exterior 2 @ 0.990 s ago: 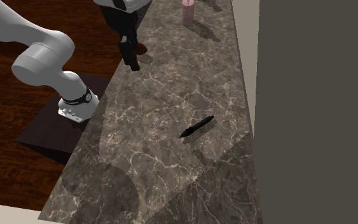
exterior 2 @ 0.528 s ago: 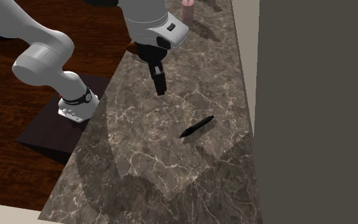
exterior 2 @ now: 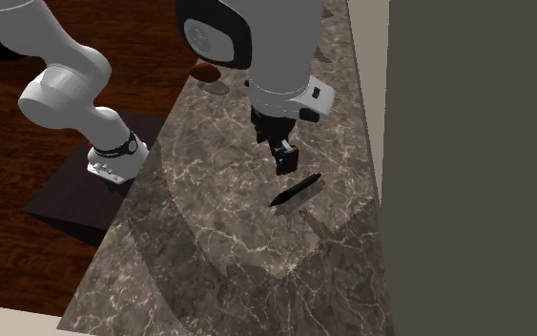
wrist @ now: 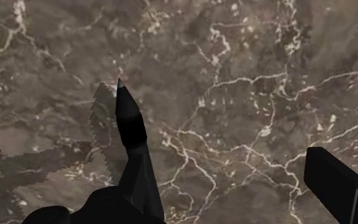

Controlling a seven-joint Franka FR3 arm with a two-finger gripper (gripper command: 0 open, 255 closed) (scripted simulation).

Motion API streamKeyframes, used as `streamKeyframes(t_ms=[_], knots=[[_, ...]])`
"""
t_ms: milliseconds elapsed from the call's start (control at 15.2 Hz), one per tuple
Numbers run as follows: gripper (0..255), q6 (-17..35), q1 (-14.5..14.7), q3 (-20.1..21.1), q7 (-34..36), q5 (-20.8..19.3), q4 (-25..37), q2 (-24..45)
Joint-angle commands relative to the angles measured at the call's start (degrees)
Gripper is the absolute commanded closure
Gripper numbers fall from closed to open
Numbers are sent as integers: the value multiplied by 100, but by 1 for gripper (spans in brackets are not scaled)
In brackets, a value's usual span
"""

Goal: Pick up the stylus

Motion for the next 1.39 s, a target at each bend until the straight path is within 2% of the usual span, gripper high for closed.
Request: streamKeyframes(t_ms=[0, 330, 792, 924, 990, 1320], knots=[[0, 3, -39, -19, -367, 104, 482, 561], [0, -26, -157, 65, -982, 253, 1440, 1635], [0, 481, -170, 93, -1028, 318, 1130, 1839], [0, 481, -170, 93, -1028, 318, 1130, 1838], [255, 490, -168, 94, -1026, 318, 1121, 1838], [255, 484, -170, 92, -1029, 317, 1122, 1833]])
